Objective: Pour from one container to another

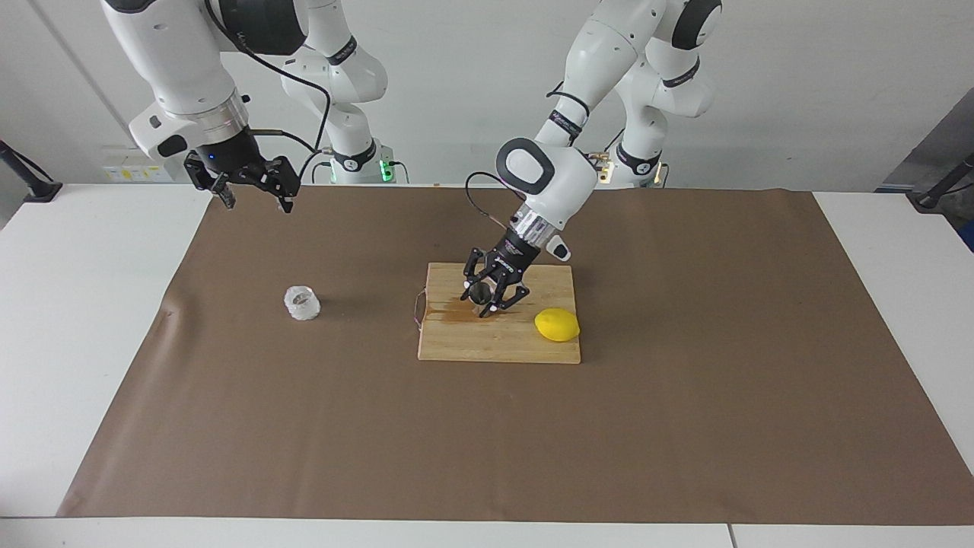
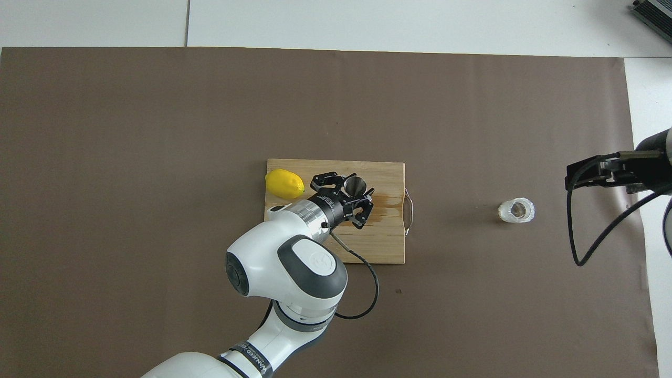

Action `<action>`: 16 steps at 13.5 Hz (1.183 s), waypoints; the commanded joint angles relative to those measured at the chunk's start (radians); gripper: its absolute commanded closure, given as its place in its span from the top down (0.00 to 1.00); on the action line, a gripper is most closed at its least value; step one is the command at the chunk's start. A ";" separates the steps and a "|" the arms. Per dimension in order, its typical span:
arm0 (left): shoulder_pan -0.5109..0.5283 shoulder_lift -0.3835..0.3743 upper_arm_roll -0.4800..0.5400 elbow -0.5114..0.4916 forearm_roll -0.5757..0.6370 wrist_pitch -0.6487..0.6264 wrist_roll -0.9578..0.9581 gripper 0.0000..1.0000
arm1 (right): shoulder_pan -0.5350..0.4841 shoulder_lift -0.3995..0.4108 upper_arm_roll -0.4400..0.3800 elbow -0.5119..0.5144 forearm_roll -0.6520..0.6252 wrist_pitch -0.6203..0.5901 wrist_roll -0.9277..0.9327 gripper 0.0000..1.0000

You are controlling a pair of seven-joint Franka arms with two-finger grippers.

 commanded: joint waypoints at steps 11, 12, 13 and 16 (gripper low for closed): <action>-0.016 -0.004 0.000 -0.009 0.014 0.024 0.045 1.00 | 0.008 -0.027 0.009 -0.025 0.006 -0.006 -0.018 1.00; -0.017 -0.004 0.000 -0.009 0.014 0.027 0.045 1.00 | 0.008 -0.027 0.010 -0.025 0.008 -0.006 -0.018 1.00; -0.019 -0.010 0.000 -0.009 0.014 0.029 0.046 1.00 | 0.005 -0.027 0.009 -0.025 0.008 -0.007 -0.019 1.00; -0.017 -0.026 -0.003 -0.009 0.014 0.026 0.089 1.00 | -0.009 -0.027 0.006 -0.025 0.008 -0.007 -0.019 1.00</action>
